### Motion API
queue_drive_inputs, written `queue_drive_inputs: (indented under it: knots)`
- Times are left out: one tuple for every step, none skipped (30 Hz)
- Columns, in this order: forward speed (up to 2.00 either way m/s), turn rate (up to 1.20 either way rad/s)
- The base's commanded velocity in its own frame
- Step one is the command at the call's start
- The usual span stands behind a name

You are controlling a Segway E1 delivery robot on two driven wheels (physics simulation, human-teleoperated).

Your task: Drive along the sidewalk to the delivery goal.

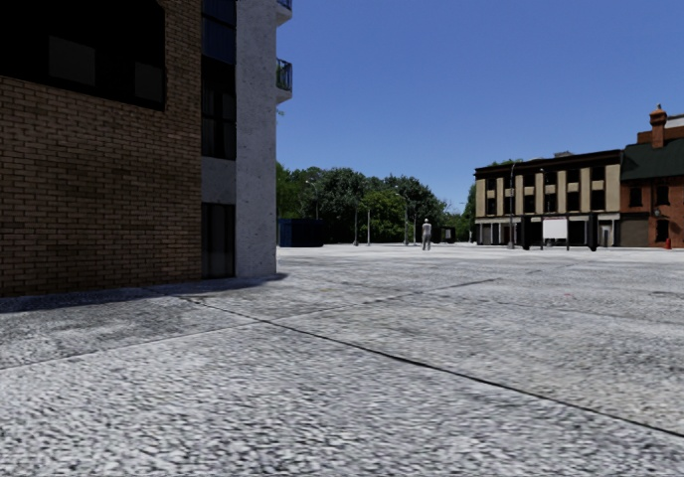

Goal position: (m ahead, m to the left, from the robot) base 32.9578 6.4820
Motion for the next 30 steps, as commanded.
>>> queue_drive_inputs:
  knots:
    - [2.00, 0.00]
    - [2.00, 0.00]
    - [2.00, 0.00]
    - [2.00, 0.00]
    - [2.00, 0.00]
    - [2.00, 0.00]
    - [2.00, 0.00]
    - [2.00, 0.00]
    - [2.00, 0.00]
    - [2.00, 0.00]
    - [2.00, 0.00]
    - [2.00, 0.00]
    - [2.00, 0.00]
    - [2.00, 0.00]
    - [2.00, 0.00]
    - [2.00, 0.00]
    - [2.00, 0.00]
    - [2.00, 0.00]
    - [2.00, 0.00]
    - [2.00, 0.00]
    - [2.00, 0.00]
    - [2.00, 0.00]
    - [2.00, 0.00]
    - [2.00, 0.00]
    - [2.00, 0.00]
    - [2.00, 0.00]
    - [2.00, 0.00]
    - [2.00, 0.00]
    - [2.00, 0.00]
    - [2.00, 0.00]
